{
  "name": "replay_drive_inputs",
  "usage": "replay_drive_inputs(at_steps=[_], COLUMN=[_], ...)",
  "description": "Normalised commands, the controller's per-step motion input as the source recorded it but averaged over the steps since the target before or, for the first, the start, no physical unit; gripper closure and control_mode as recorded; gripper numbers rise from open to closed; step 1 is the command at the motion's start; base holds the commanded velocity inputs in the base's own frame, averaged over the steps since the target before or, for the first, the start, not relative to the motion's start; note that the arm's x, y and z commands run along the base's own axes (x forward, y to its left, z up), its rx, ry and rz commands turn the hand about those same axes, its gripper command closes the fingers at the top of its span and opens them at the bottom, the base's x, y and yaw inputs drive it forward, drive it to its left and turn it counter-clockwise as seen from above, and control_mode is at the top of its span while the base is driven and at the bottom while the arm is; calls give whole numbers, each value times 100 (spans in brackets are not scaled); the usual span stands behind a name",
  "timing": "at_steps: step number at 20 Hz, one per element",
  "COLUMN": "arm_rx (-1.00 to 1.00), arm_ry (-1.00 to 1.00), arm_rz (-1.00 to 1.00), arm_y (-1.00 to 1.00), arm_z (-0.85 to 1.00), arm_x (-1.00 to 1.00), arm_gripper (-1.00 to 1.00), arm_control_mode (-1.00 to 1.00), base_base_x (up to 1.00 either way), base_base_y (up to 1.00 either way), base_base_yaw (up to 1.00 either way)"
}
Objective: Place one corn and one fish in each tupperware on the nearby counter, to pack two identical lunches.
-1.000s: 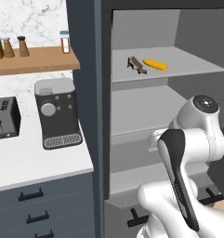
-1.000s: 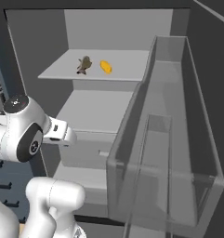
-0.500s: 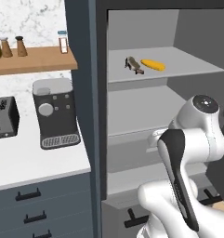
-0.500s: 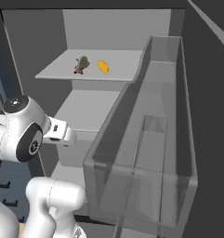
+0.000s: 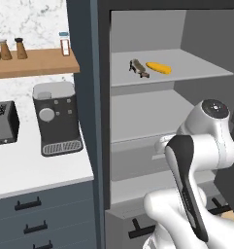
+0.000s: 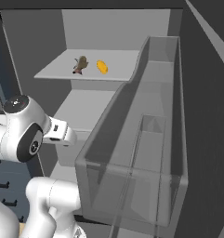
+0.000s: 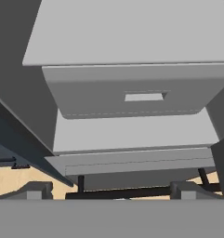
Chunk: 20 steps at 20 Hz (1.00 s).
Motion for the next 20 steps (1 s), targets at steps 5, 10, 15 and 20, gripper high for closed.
replay_drive_inputs(at_steps=[5,10,15,20], arm_rx=[0,0,0,0], arm_ry=[0,-3,-26,-19], arm_rz=[0,0,0,0], arm_y=[0,0,-1,1], arm_z=[0,1,37,61], arm_x=[0,0,0,6], arm_gripper=[-100,-100,-100,-100], arm_control_mode=[100,-100,-100,-100], base_base_x=[0,0,0,0], base_base_y=[0,0,0,0], base_base_yaw=[0,0,0,0])
